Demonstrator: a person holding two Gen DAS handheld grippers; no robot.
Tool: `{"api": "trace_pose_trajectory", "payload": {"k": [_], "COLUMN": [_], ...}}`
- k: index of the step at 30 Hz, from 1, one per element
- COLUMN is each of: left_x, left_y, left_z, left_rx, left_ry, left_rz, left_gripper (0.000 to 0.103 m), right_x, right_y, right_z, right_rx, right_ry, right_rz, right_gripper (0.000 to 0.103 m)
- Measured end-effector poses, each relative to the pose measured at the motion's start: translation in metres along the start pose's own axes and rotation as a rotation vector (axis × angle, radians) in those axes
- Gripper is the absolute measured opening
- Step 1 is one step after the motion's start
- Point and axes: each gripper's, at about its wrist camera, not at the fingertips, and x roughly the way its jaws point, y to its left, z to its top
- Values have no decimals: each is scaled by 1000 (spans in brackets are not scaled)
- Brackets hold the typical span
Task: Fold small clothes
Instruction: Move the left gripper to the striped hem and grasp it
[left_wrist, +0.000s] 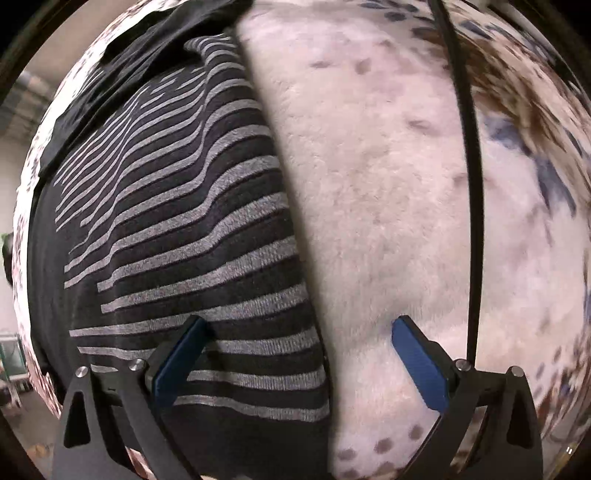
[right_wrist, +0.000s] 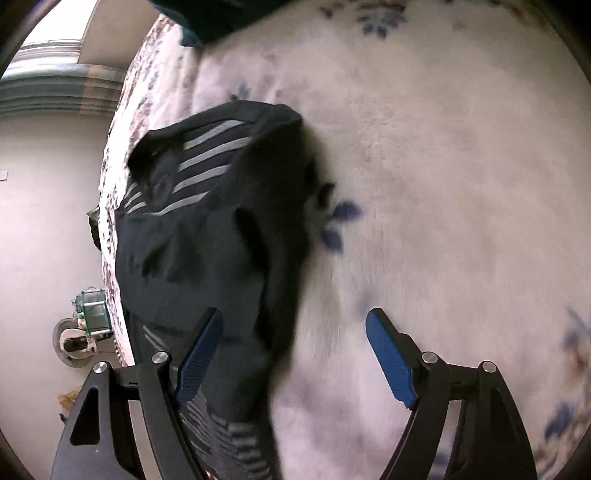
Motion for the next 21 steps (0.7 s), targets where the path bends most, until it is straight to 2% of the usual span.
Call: {"api": "trace_pose_trajectory", "payload": {"k": [3, 7, 10, 11, 16, 18, 19, 21], "left_x": [3, 4, -3, -7, -51, -59, -59, -51], "left_y": [5, 11, 21, 24, 63, 71, 72, 68], "left_z": [6, 12, 9, 9, 5, 6, 6, 4], "left_rx": [-32, -42, -55, -61, -158, -179, -187, -171], "left_ry": [11, -41, -80, -84, -168, -176, -169, -144], "left_rz": [4, -14, -30, -51, -154, -159, -133, -135], "left_gripper": [103, 101, 77, 75, 75, 75, 75, 75], "right_x": [17, 16, 12, 10, -17, -34, -43, -56], "right_y": [1, 2, 1, 1, 8, 3, 0, -8], "right_z": [13, 21, 26, 27, 2, -14, -22, -34], "right_rx": [-32, -36, -21, -20, -64, -74, -80, -93], "right_ry": [14, -3, 5, 15, 122, 146, 152, 152], "right_rz": [5, 69, 117, 133, 193, 187, 175, 145], "right_gripper": [85, 86, 86, 86, 86, 86, 86, 86]}}
